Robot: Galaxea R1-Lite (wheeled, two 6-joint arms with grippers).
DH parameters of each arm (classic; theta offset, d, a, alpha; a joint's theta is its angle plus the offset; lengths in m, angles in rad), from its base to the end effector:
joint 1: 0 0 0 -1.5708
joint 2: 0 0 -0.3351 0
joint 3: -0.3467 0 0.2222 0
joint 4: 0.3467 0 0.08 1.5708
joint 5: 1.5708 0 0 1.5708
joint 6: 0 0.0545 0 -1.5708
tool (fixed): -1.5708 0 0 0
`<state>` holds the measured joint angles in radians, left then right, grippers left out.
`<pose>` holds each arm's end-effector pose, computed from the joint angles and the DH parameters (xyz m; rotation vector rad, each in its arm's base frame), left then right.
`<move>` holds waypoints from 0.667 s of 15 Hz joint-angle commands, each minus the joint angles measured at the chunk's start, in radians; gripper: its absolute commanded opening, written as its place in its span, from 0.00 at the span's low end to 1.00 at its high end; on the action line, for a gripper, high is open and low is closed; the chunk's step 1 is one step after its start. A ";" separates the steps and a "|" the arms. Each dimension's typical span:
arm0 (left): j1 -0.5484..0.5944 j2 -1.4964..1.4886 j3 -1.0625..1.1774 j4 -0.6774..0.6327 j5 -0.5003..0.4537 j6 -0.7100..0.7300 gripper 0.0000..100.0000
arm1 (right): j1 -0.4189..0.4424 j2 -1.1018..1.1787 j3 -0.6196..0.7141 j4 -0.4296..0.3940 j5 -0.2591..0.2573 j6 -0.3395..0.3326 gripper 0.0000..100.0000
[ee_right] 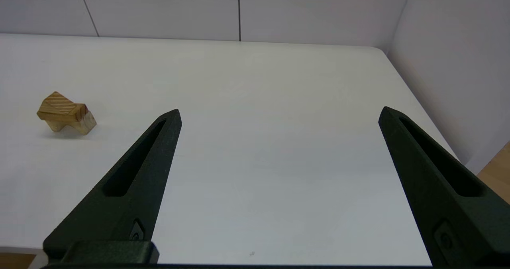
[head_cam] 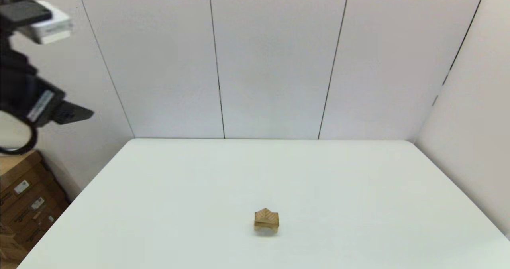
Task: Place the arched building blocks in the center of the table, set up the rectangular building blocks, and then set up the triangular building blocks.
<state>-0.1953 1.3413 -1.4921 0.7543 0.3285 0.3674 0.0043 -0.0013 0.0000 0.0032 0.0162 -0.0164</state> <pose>0.2265 -0.0269 0.3577 0.5127 0.6033 0.0206 0.0083 0.0009 0.0751 -0.0164 0.0017 0.0205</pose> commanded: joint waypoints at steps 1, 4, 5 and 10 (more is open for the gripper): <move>0.139 -0.605 0.412 -0.032 0.001 -0.163 1.00 | 0.000 0.000 0.002 0.000 0.001 0.000 1.00; 0.178 -0.864 0.645 -0.105 0.001 -0.174 1.00 | 0.000 0.000 0.002 0.000 0.001 0.000 1.00; 0.197 -0.930 0.707 -0.119 -0.002 -0.199 1.00 | 0.000 0.000 0.002 0.000 0.001 0.000 1.00; 0.172 -1.125 0.888 -0.181 -0.011 -0.220 1.00 | 0.000 0.000 0.002 0.000 0.001 0.000 1.00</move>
<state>-0.0130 0.3655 -0.7096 0.6157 0.3194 0.1457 0.0043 -0.0013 0.0000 0.0032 0.0164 -0.0164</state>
